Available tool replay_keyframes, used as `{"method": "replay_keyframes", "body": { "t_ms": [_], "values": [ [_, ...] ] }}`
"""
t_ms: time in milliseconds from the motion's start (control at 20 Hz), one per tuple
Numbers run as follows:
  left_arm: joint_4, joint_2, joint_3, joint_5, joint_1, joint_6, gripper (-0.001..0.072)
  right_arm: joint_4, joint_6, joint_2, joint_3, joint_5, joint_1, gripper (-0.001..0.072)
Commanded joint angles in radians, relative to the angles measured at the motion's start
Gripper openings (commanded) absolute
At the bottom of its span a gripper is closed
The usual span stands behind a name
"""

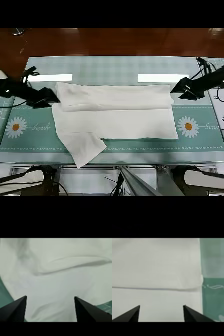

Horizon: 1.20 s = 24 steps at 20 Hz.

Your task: Fold the shirts.

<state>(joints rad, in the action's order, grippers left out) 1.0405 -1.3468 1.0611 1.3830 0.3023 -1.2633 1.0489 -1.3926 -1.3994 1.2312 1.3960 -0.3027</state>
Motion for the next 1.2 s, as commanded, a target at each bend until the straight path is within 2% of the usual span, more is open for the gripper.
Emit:
{"method": "replay_keyframes", "body": {
  "t_ms": [0,150,300,750,1000,1150],
  "values": [
    [0.007,0.209,-0.216,-0.03,0.127,0.053,0.0704,-0.095,0.083,0.259,-0.227,-0.114,-0.026,0.0623],
    [0.004,0.379,-0.483,-0.128,0.243,0.03,0.0704,-0.123,0.115,0.446,-0.431,-0.153,-0.026,0.0623],
    [-0.077,0.423,-0.647,-0.155,0.304,0.033,0.0704,-0.127,0.103,0.519,-0.519,-0.15,-0.026,0.0622],
    [-0.119,0.414,-0.684,-0.137,0.296,0.048,0.0702,-0.124,0.108,0.526,-0.545,-0.134,-0.026,0.0623],
    [-0.233,0.407,-0.757,-0.179,0.296,0.104,0.0701,-0.128,0.106,0.526,-0.546,-0.14,-0.026,0.0622],
    [-0.237,0.407,-0.77,-0.182,0.291,0.103,0.0701,-0.128,0.095,0.526,-0.546,-0.14,-0.026,0.0622]
  ]
}}
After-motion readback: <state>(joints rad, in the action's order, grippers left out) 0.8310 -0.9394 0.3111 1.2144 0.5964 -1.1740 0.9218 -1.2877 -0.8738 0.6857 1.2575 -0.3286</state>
